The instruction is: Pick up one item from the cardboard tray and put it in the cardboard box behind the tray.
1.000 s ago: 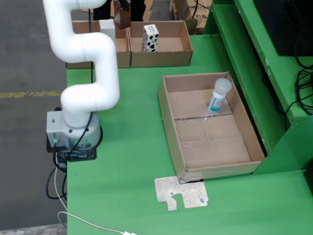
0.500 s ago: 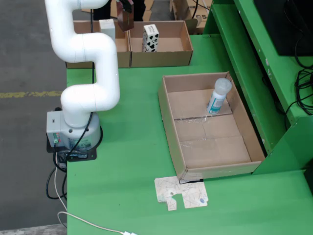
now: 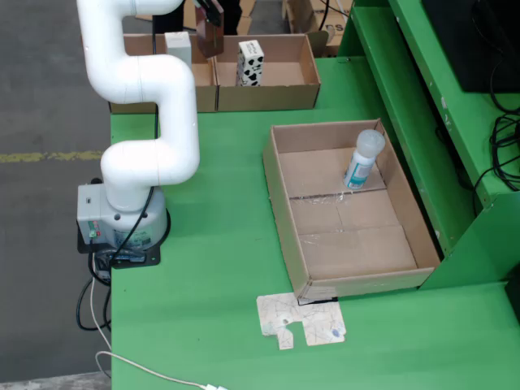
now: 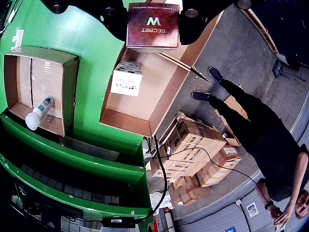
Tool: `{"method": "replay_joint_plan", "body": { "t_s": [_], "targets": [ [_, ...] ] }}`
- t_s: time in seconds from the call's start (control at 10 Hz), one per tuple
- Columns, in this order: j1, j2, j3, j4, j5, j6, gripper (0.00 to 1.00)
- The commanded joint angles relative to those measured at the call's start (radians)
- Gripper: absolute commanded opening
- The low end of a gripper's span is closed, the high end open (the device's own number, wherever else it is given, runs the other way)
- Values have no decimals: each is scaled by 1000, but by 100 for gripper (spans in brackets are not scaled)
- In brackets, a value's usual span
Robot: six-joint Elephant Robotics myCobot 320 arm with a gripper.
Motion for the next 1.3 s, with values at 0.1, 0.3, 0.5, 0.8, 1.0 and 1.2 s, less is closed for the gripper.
{"method": "replay_joint_plan", "body": {
  "t_s": [0.1,0.3,0.5,0.8,1.0,1.2],
  "targets": [
    [15,15,21,-10,-14,24,0],
    [15,15,21,-10,-14,24,0],
    [25,7,21,-3,-20,27,0],
    [34,-4,21,11,-28,26,0],
    [29,-8,21,17,-30,19,0],
    [25,-12,22,19,-28,16,0]
  ]
}}
